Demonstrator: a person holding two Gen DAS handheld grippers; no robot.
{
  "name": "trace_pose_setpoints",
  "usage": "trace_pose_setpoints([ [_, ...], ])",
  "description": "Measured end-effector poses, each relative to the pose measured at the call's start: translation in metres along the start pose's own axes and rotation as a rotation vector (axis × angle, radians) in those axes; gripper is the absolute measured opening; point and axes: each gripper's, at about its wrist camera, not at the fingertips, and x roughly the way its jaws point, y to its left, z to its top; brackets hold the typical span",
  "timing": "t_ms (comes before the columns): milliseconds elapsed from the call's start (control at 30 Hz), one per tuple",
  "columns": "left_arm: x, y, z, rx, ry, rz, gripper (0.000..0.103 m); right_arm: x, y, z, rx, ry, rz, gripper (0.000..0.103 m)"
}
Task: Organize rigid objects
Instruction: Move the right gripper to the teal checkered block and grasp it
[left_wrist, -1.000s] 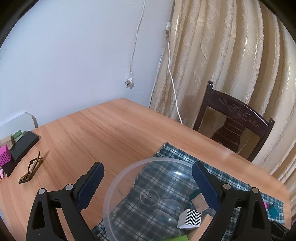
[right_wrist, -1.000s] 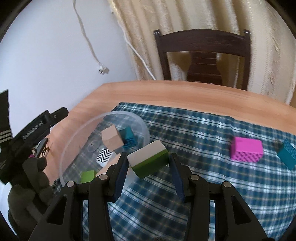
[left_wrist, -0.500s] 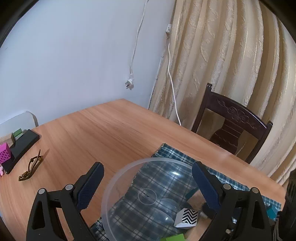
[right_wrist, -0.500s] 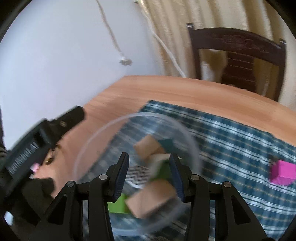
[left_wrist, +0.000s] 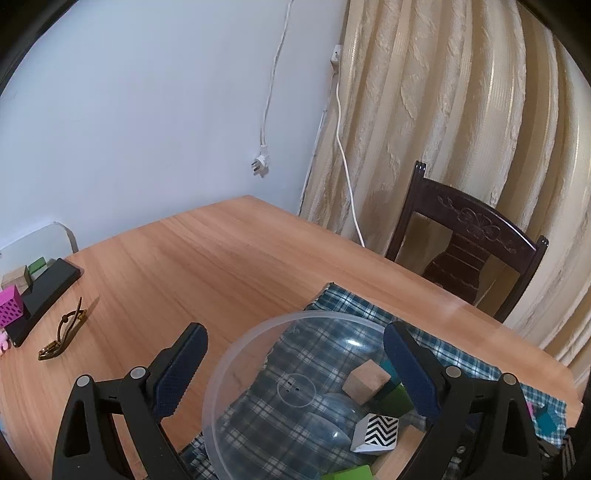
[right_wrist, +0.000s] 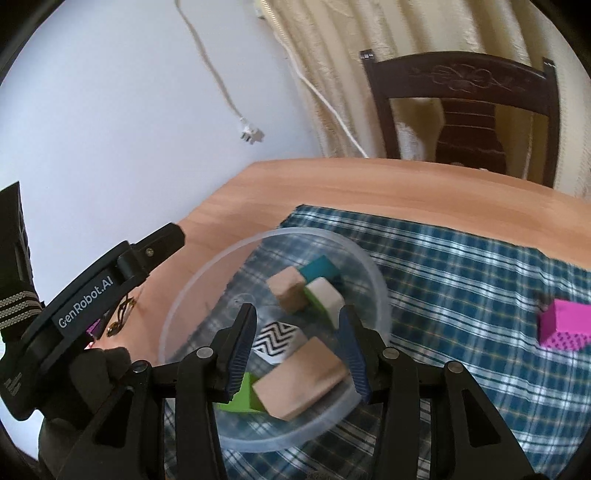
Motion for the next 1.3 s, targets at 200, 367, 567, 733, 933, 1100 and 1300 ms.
trace_pose_setpoints([
  [200, 0.001, -0.005, -0.003, 0.021, 0.003, 0.007, 0.098, -0.005, -0.014, 0.001, 0.038, -0.018, -0.041, 0.054],
  [367, 0.002, -0.008, -0.005, 0.036, 0.007, 0.0, 0.098, -0.011, -0.023, 0.001, 0.053, -0.034, -0.089, 0.059],
  [567, 0.001, -0.012, -0.007, 0.055, 0.015, -0.023, 0.099, -0.014, -0.038, 0.0, 0.082, -0.034, -0.137, 0.06],
  [733, 0.0, -0.017, -0.008, 0.067, 0.023, -0.044, 0.103, -0.02, -0.05, -0.001, 0.111, -0.039, -0.169, 0.067],
  [933, 0.001, -0.023, -0.01, 0.088, 0.043, -0.06, 0.103, -0.03, -0.067, -0.003, 0.153, -0.046, -0.22, 0.07],
  [1100, 0.0, -0.028, -0.013, 0.105, 0.047, -0.068, 0.103, -0.041, -0.084, -0.007, 0.192, -0.073, -0.259, 0.071],
  [1300, 0.001, -0.035, -0.015, 0.13, 0.048, -0.074, 0.103, -0.057, -0.105, -0.009, 0.236, -0.107, -0.325, 0.078],
])
